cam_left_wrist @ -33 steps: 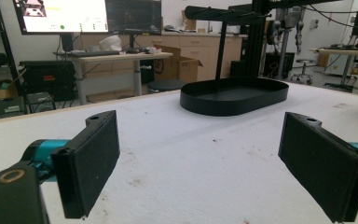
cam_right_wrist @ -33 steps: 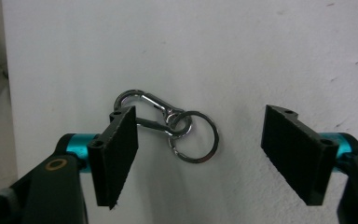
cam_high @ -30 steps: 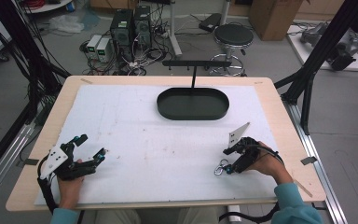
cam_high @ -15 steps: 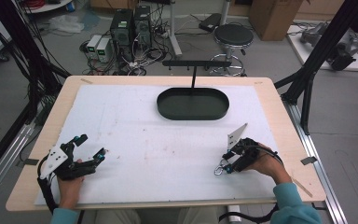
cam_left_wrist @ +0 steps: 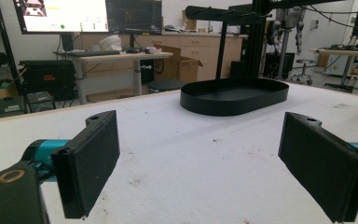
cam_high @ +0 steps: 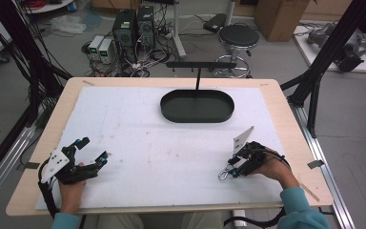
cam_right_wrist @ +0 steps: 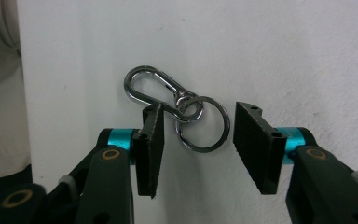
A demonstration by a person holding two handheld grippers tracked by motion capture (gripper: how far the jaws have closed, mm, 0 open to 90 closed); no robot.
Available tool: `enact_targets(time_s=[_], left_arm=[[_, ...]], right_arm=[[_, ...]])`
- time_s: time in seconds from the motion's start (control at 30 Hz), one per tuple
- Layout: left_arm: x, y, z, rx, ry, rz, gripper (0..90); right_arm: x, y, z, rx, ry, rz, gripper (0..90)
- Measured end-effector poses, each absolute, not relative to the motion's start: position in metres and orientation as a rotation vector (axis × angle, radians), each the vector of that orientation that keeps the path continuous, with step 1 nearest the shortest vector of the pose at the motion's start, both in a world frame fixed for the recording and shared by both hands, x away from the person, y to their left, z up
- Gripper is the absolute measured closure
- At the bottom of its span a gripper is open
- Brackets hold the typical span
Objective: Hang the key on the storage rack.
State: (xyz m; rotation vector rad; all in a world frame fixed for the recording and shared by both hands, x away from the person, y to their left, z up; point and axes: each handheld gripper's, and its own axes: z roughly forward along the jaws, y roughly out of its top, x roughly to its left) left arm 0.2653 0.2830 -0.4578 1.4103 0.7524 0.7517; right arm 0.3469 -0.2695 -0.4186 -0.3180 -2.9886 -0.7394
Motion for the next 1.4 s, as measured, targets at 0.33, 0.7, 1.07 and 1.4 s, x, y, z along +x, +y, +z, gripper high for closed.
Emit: enact_targets(time_s=[0.33, 0.7, 1.07, 1.4], left_arm=[[0.2654, 0.2829, -0.4579, 1.407, 0.754, 0.750, 12.8], [0.2654, 0.2830, -0.4579, 1.407, 0.755, 0.749, 12.8], [0.2654, 0.2828, -0.4579, 1.406, 0.756, 0.751, 12.8], [0.2654, 0.2828, -0.4579, 1.407, 0.756, 0.751, 12.8]], right_arm=[[0.3462, -0.2671, -0.4200, -0.283, -2.990, -0.718, 55.2], [0.3444, -0.2700, -0.4154, -0.249, -2.985, -0.752, 73.2], [0.3410, -0.2718, -0.4131, -0.247, -2.959, -0.762, 81.4], [0.3412, -0.2762, -0.4110, -0.268, -2.945, -0.779, 83.7]])
